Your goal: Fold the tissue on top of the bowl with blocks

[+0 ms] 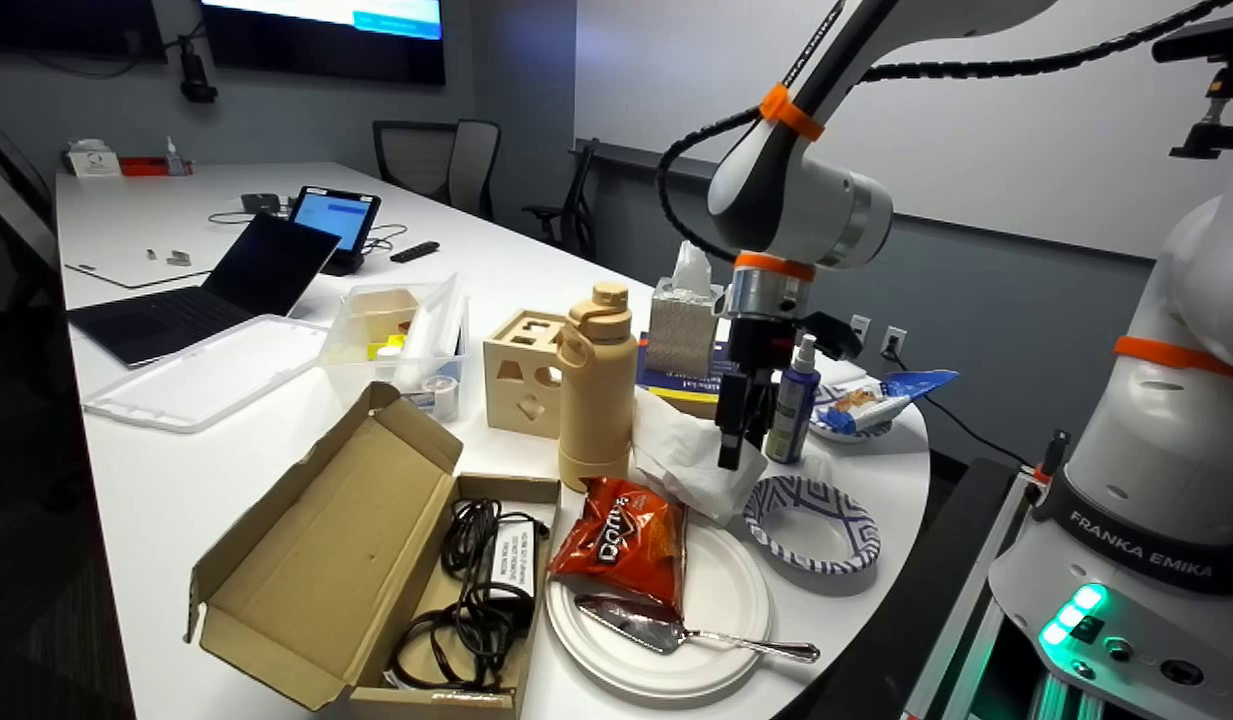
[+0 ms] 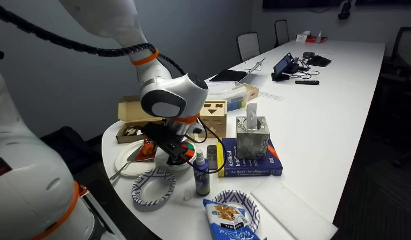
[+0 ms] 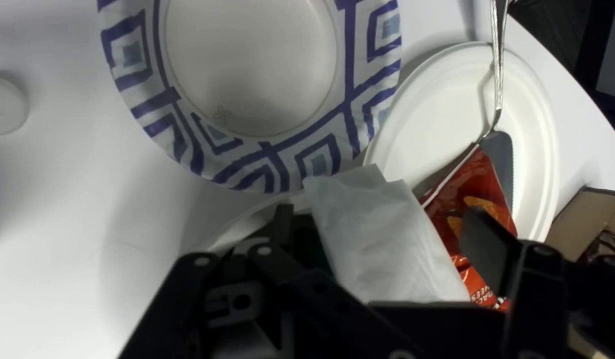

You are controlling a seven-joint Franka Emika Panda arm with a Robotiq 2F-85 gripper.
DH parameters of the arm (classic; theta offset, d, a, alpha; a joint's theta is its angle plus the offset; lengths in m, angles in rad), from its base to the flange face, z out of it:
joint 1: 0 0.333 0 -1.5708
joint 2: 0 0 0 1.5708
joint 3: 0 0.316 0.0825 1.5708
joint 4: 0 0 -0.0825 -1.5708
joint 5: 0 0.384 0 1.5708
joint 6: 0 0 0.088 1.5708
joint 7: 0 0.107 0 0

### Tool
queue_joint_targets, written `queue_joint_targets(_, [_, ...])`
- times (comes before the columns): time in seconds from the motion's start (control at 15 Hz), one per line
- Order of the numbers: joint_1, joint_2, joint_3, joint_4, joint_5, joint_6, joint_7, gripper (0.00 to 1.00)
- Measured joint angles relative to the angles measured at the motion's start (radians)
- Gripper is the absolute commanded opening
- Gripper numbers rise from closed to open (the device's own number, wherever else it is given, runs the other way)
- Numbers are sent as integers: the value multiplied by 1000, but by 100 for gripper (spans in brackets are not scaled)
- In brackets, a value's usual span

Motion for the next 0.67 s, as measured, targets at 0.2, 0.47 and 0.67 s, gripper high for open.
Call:
queue_joint_targets(0.2, [-12,14,13,0,2,9,0,31])
queue_joint_targets(0.47, [-29,15,15,2,-40,-19,40,1])
queue_joint_targets(0.67, [-47,3,15,7,-117,-99,108,0])
